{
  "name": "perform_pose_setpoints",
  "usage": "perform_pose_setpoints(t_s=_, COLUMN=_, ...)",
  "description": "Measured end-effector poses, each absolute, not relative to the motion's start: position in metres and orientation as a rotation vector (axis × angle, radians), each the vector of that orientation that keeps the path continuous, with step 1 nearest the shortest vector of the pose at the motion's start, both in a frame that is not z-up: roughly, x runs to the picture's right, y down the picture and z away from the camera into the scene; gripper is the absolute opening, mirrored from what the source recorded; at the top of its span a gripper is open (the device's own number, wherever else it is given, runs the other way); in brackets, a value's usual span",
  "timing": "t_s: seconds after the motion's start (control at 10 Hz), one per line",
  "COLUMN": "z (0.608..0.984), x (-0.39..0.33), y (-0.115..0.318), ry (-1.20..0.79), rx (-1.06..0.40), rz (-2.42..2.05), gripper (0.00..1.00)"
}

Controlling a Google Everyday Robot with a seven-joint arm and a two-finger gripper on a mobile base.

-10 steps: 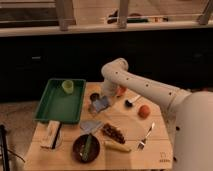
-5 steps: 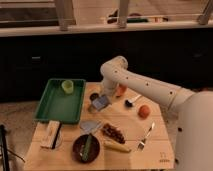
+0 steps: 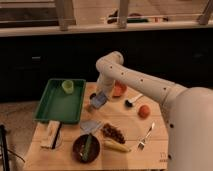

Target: Place sponge in metal cup

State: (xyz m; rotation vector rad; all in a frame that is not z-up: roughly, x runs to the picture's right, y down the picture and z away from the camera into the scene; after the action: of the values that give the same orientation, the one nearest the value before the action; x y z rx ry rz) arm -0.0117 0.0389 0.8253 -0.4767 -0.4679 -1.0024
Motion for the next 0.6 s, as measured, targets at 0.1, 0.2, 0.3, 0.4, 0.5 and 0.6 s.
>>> perform_pose_setpoints(t_s=0.1, z=0.825, x=-0.016, y=0.037, ry=-0.475, rx=-0.479, rz=-1.038, gripper=0.09)
perform_pose_setpoints(t_s=0.2, z=0.826, x=-0.018, y=0.037, ry=-0.480, rx=-0.489, rz=-1.068, gripper=0.09)
perform_pose_setpoints(t_s=0.3, z=0.828, x=-0.026, y=0.036, ry=-0.488, rx=-0.492, rz=-1.104, gripper=0.09)
perform_pose_setpoints(t_s=0.4, z=0.830, x=-0.033, y=0.035, ry=-0.498, rx=-0.501, rz=-1.136, gripper=0.09)
perform_pose_setpoints(t_s=0.5, z=0.833, x=-0.033, y=0.033, ry=-0.501, rx=-0.509, rz=-1.156, gripper=0.09)
perform_pose_setpoints(t_s=0.6, z=0.835, x=-0.034, y=0.032, ry=-0.505, rx=-0.521, rz=-1.177, gripper=0.09)
